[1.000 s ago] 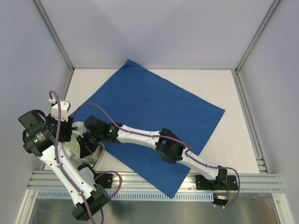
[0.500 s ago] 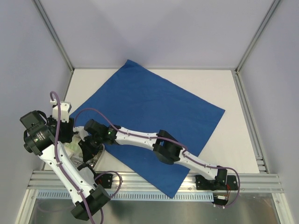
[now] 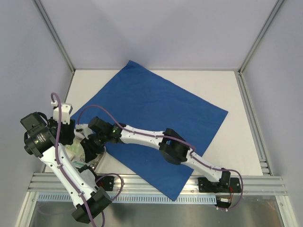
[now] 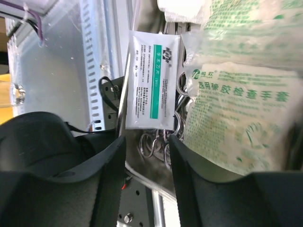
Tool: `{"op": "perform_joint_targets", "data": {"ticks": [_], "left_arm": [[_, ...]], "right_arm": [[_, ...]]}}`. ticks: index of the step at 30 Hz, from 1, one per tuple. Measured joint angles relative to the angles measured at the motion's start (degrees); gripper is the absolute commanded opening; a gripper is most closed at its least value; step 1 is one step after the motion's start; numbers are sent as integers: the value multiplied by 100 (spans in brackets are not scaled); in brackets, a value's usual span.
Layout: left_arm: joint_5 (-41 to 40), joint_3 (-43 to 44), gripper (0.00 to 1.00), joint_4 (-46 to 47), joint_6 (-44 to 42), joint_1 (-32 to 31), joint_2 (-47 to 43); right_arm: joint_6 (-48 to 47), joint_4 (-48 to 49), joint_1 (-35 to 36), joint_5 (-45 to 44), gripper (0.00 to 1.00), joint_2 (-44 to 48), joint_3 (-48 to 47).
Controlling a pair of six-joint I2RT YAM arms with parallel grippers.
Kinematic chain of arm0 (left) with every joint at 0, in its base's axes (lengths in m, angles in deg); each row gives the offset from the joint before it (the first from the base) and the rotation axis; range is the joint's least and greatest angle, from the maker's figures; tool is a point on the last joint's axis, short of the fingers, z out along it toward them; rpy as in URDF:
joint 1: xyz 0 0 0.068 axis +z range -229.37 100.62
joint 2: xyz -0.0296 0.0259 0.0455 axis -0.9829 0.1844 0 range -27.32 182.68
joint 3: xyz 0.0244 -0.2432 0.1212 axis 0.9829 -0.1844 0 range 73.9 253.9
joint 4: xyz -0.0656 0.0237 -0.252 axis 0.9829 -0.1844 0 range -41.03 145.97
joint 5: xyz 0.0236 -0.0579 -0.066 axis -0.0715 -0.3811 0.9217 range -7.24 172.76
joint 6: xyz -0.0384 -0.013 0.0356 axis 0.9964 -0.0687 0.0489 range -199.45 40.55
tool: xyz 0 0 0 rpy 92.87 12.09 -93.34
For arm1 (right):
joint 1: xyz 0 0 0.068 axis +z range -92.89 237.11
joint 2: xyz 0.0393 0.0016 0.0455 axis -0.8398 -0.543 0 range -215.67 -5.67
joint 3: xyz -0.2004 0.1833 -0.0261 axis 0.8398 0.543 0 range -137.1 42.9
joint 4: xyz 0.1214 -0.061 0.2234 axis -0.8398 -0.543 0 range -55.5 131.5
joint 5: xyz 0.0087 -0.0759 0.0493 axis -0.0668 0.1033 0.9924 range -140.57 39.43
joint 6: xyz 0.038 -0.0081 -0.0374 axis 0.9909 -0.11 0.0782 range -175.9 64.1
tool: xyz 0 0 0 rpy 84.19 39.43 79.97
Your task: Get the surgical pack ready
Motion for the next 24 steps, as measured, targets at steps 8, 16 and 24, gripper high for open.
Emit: {"op": "perform_joint_targets", "data": {"ticks": [8, 16, 24], "left_arm": [[-289, -9, 60, 4, -2, 0, 0], [-962, -822, 62, 33, -7, 177, 608], [-1270, -1453, 58, 693, -105, 1259, 1650]], "right_arm": [[210, 400, -258, -140, 50, 1346, 1073], [120, 214, -514, -1366, 41, 1869, 1473], [-46, -7, -463, -1838, 42, 1576, 1578]]}}
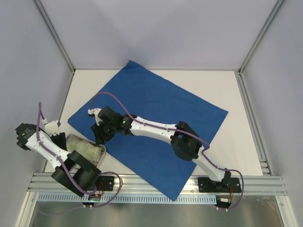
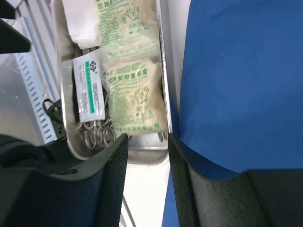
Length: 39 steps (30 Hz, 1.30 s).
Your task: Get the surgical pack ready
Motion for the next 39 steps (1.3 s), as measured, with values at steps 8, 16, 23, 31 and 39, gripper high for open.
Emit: {"op": "perform_joint_targets", "data": {"ticks": [8, 16, 23, 31, 39], "left_arm": [[22, -625, 55, 570, -271, 931, 671], [-83, -1106, 47, 973, -254, 957, 1047], [105, -1091, 38, 1075, -138, 957, 1172], [400, -1025, 27, 1088, -61, 962, 1386], [463, -1014, 27, 1117, -59, 962, 1384]], "right_arm": [[-72, -37, 96, -15, 35, -1207, -949], [-76, 55, 116, -247, 28, -1318, -970], [-111, 90, 203, -387, 33, -1318, -970], [-188, 205, 319, -1047, 36, -1287, -970], [-339, 221, 374, -1648, 37, -1276, -973]]}}
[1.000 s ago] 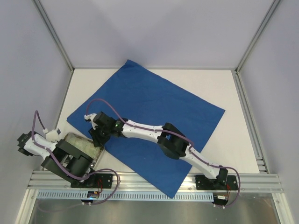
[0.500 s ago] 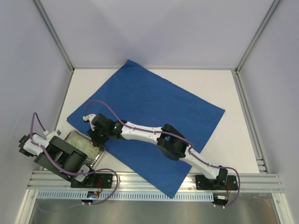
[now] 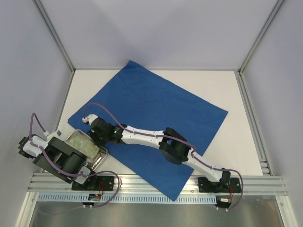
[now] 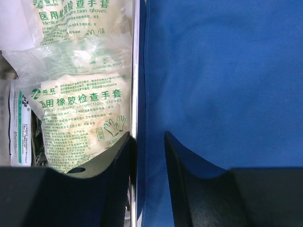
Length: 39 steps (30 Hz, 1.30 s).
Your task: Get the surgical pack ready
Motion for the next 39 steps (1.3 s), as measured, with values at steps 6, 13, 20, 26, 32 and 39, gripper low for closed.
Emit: {"op": "perform_joint_targets", "data": {"ticks": [6, 13, 20, 26, 32, 39], "left_arm": [[61, 0, 27, 22, 9, 0, -2], [103, 7, 27, 31, 11, 0, -4], [122, 11, 27, 37, 11, 0, -11], [133, 13, 27, 39, 7, 0, -22], [173, 13, 27, 37, -4, 0, -46], [188, 13, 27, 28, -11, 0, -70]], "right_arm": [[-208, -2, 118, -317, 38, 184, 0], [-382, 151, 160, -629, 28, 522, 74], [-595, 118, 179, -662, 24, 393, -63], [-728, -37, 269, -704, 22, 52, -205], [-787, -140, 310, -841, 16, -120, -208], [-789, -166, 323, -914, 20, -122, -216]]}}
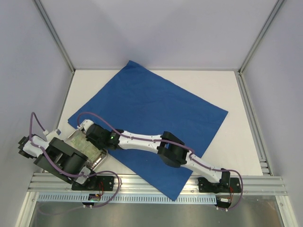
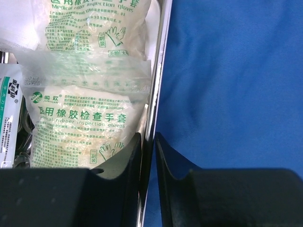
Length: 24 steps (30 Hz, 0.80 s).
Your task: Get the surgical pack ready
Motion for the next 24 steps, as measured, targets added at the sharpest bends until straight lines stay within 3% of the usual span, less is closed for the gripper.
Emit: {"op": "perform_joint_targets", "data": {"ticks": [3, 7, 17, 24], "left_arm": [[13, 17, 27, -28, -9, 0, -22], [-11, 68, 28, -199, -44, 0, -92], [-138, 533, 47, -638, -356, 0, -632], [-42, 1119, 48, -1067, -417, 0, -807]], "right_arm": [[2, -59, 0, -2, 16, -48, -70], [120, -48, 13, -81, 0, -83, -96], [254, -50, -11, 33, 0, -57, -92], [343, -177, -131, 343, 0, 44, -90]]}}
